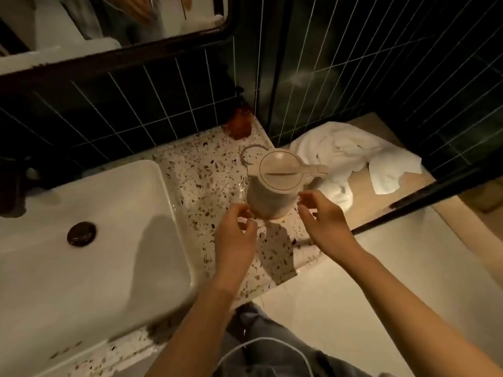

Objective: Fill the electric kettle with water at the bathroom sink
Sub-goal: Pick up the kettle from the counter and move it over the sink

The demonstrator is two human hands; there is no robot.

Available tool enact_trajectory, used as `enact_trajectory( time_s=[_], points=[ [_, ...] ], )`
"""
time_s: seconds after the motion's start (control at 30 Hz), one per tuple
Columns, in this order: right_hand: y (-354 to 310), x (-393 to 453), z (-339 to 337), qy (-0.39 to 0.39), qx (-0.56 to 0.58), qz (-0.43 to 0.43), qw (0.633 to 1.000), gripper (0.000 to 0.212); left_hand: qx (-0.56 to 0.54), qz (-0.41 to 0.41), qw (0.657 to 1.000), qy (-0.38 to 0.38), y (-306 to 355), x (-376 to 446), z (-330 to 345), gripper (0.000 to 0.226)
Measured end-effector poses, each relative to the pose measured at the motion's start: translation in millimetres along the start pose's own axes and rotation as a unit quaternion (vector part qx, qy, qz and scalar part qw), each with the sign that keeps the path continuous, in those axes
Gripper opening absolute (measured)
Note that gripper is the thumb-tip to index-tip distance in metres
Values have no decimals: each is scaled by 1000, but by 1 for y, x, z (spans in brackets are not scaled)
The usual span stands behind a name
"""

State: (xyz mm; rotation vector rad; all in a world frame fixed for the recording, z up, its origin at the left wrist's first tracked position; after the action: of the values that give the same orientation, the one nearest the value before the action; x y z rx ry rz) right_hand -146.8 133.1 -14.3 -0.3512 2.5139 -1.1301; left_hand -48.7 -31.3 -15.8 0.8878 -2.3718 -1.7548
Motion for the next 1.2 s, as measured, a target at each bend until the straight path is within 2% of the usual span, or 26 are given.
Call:
enact_trajectory(
  time_s=[0.07,0.13,0.23,0.37,0.5,0.6,0.7,0.77,0.87,1.0,1.2],
  points=[
    [5,15,-12,32,0,19,999,32,4,1,1000,9,5,16,6,26],
    [2,29,-21,52,-33,-6,998,32,0,6,1000,29,6,31,7,24],
    [-3,48,-34,66,-76,-40,994,31,-24,-21,999,31,4,52,14,35],
    [8,71,-49,88,-95,22,991,41,-52,-84,995,-19,5,75,29,46],
    [29,83,-40,18,-87,86,992,61,-96,-123,984,-82,2,86,44,60],
    [38,88,-32,-16,-94,81,992,63,-120,-131,978,-111,-1,91,54,61],
    [44,94,-32,9,-78,90,993,45,-112,-142,975,-131,-8,96,66,91],
    [45,94,-29,-1,-39,86,995,44,-120,-147,972,-140,-11,98,74,104],
    [49,83,-23,-25,17,102,994,53,-144,-136,973,-118,-8,107,73,97],
    [63,71,-9,-69,86,148,983,51,-150,-110,976,-111,-5,122,69,59],
    [68,65,-1,-52,197,166,965,45,-161,-126,973,-109,-7,138,63,48]
  ],
)
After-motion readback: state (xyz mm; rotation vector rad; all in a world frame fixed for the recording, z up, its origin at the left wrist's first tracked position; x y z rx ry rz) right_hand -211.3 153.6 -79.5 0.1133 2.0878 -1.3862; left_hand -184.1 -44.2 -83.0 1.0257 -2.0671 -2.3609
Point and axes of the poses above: each hand's wrist, its own x-axis towards the middle knuckle, its own z-axis out of the palm, y = z × x, the point moved 6 cm from there along x, towards the middle knuckle, and after that the axes turned 3 degrees about -y, right-handed, at the moved point
